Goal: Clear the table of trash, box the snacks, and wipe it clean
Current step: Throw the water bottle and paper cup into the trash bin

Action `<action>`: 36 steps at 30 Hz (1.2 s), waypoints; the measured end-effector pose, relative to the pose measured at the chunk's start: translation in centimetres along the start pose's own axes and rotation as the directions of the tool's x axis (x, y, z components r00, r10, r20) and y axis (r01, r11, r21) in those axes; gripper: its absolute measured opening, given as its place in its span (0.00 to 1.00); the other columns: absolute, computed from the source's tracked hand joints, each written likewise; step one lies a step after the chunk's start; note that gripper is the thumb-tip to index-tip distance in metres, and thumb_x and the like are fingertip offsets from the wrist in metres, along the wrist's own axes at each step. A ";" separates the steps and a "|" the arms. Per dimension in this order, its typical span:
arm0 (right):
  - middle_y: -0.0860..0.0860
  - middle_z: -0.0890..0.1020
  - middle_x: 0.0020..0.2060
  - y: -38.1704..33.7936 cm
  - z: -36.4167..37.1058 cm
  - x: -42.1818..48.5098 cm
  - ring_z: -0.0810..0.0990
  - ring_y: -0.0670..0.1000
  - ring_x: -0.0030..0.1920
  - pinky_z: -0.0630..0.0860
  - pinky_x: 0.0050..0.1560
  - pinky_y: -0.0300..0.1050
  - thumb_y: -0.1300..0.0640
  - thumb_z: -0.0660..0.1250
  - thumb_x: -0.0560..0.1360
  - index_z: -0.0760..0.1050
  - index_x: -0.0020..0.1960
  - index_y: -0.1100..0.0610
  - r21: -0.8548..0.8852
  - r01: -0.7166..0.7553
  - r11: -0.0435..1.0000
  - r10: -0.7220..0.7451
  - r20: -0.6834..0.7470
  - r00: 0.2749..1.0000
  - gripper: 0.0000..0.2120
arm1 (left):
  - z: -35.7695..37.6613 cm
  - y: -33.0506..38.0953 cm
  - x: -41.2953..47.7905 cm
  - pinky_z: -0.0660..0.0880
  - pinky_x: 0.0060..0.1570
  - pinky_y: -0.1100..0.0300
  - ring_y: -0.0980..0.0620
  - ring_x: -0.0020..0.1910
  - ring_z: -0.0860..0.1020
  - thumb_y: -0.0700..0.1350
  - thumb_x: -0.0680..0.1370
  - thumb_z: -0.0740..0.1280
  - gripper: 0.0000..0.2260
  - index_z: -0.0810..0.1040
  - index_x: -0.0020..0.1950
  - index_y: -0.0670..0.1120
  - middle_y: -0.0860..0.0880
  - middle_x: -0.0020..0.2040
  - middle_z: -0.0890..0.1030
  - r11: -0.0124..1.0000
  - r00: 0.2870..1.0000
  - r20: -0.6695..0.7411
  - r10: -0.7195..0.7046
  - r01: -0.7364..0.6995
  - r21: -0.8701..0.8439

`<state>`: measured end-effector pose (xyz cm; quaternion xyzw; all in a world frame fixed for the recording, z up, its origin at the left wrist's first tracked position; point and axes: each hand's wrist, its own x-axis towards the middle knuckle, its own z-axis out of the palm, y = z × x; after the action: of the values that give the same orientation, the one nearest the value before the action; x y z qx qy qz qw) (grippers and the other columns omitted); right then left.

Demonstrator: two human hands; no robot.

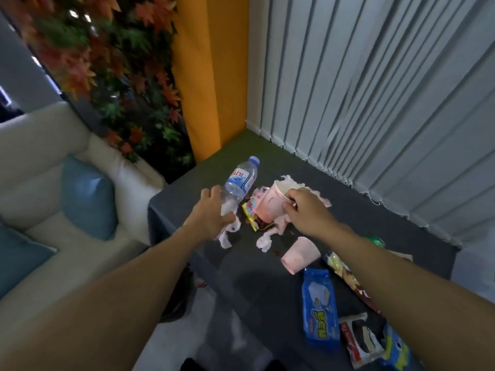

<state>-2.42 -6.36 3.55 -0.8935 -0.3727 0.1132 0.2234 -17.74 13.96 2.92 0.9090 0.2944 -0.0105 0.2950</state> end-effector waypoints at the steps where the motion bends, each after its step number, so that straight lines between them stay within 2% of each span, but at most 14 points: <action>1: 0.46 0.70 0.39 -1.3 0.6 0.5 0.71 0.50 0.40 0.61 0.37 0.44 0.53 0.63 0.79 0.66 0.38 0.47 -0.001 0.016 1.000 -0.016 0.010 1.000 0.12 | -0.8 -1.2 -0.3 0.70 0.50 0.54 0.46 0.56 0.73 0.51 0.74 0.73 0.34 0.60 0.74 0.48 0.45 0.66 0.65 1.000 1.000 -0.016 -0.025 0.025 -0.003; 5: 0.50 0.74 0.44 -6.7 3.5 2.1 0.73 0.51 0.44 0.65 0.43 0.43 0.53 0.63 0.79 0.70 0.45 0.50 0.001 0.064 0.998 -0.064 0.041 0.997 0.04 | -3.7 -6.3 -1.7 0.70 0.55 0.52 0.42 0.61 0.72 0.50 0.73 0.73 0.33 0.61 0.73 0.45 0.43 0.65 0.67 0.996 0.994 -0.057 -0.093 0.092 -0.020; 8: 0.50 0.74 0.47 -10.4 6.1 3.1 0.74 0.51 0.46 0.67 0.45 0.43 0.53 0.62 0.80 0.73 0.50 0.52 0.006 0.098 0.995 -0.099 0.063 0.993 0.03 | -5.7 -10.6 -3.0 0.72 0.61 0.44 0.37 0.60 0.72 0.47 0.73 0.74 0.30 0.64 0.70 0.41 0.40 0.63 0.69 0.990 0.989 -0.083 -0.123 0.116 -0.077; 10: 0.50 0.75 0.48 -12.7 7.8 3.6 0.75 0.51 0.46 0.70 0.45 0.45 0.52 0.62 0.80 0.73 0.50 0.51 0.017 0.108 0.994 -0.109 0.085 0.990 0.04 | -6.8 -13.4 -3.8 0.72 0.59 0.42 0.35 0.57 0.73 0.46 0.73 0.73 0.30 0.64 0.70 0.41 0.39 0.62 0.69 0.985 0.986 -0.090 -0.141 0.130 -0.115; 13: 0.53 0.76 0.49 -16.1 10.3 4.4 0.77 0.54 0.49 0.75 0.49 0.51 0.53 0.63 0.80 0.75 0.49 0.55 0.012 0.131 0.991 -0.132 0.122 0.984 0.06 | -8.1 -17.4 -4.9 0.73 0.55 0.45 0.35 0.54 0.74 0.48 0.74 0.73 0.29 0.65 0.70 0.41 0.40 0.59 0.69 0.979 0.978 -0.103 -0.184 0.172 -0.112; 17: 0.51 0.74 0.42 -19.8 13.7 5.1 0.76 0.54 0.44 0.68 0.42 0.45 0.54 0.64 0.79 0.73 0.42 0.53 0.027 0.167 0.986 -0.169 0.174 0.970 0.07 | -8.9 -21.9 -6.2 0.73 0.56 0.44 0.34 0.53 0.75 0.52 0.75 0.70 0.27 0.65 0.68 0.43 0.43 0.56 0.68 0.963 0.962 -0.085 -0.261 0.253 -0.094; 19: 0.50 0.74 0.41 -21.2 15.5 5.3 0.75 0.53 0.42 0.68 0.41 0.45 0.54 0.64 0.79 0.71 0.40 0.52 0.048 0.175 0.983 -0.182 0.210 0.961 0.08 | -8.7 -23.8 -6.8 0.72 0.54 0.47 0.34 0.54 0.75 0.53 0.75 0.70 0.28 0.64 0.69 0.43 0.42 0.57 0.68 0.949 0.948 -0.088 -0.307 0.298 -0.101; 22: 0.48 0.73 0.41 -22.9 18.1 5.7 0.75 0.52 0.41 0.70 0.39 0.45 0.53 0.64 0.79 0.70 0.39 0.52 0.041 0.188 0.981 -0.192 0.267 0.944 0.09 | -7.9 -26.2 -7.8 0.70 0.51 0.49 0.36 0.55 0.74 0.50 0.76 0.70 0.27 0.64 0.70 0.42 0.43 0.57 0.68 0.923 0.924 -0.077 -0.374 0.363 -0.128; 26: 0.50 0.74 0.42 -24.4 22.5 6.4 0.74 0.52 0.41 0.69 0.38 0.43 0.54 0.65 0.78 0.76 0.46 0.55 0.026 0.210 0.977 -0.206 0.335 0.919 0.05 | -6.0 -29.8 -8.8 0.73 0.55 0.48 0.37 0.59 0.74 0.50 0.78 0.69 0.26 0.65 0.70 0.41 0.39 0.64 0.69 0.881 0.889 -0.029 -0.457 0.448 -0.151; 29: 0.52 0.75 0.41 -25.0 26.4 6.7 0.76 0.55 0.41 0.71 0.41 0.46 0.55 0.66 0.77 0.76 0.43 0.58 0.020 0.210 0.977 -0.201 0.390 0.898 0.07 | -3.9 -32.2 -9.2 0.74 0.58 0.49 0.38 0.62 0.74 0.50 0.78 0.68 0.26 0.64 0.71 0.41 0.39 0.67 0.69 0.839 0.851 0.018 -0.525 0.521 -0.159; 33: 0.54 0.77 0.45 -24.4 31.7 6.3 0.77 0.57 0.45 0.76 0.46 0.52 0.54 0.65 0.77 0.76 0.43 0.57 -0.012 0.188 0.982 -0.161 0.472 0.867 0.07 | -0.1 -35.4 -9.4 0.70 0.57 0.50 0.38 0.62 0.73 0.49 0.79 0.67 0.25 0.65 0.70 0.38 0.37 0.66 0.70 0.799 0.809 0.087 -0.582 0.588 -0.123; 36: 0.53 0.75 0.44 -23.0 36.0 5.9 0.76 0.56 0.45 0.72 0.43 0.47 0.56 0.65 0.78 0.72 0.39 0.55 -0.015 0.147 0.989 -0.117 0.527 0.842 0.10 | 3.0 -38.0 -8.8 0.71 0.56 0.50 0.36 0.58 0.74 0.49 0.78 0.68 0.24 0.68 0.67 0.37 0.36 0.63 0.71 0.727 0.743 0.141 -0.655 0.670 -0.154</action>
<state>-25.78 23.50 -16.97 -0.8067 -0.4832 0.3264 0.0960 -45.16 32.46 -18.04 0.7096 0.5871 -0.1212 0.3703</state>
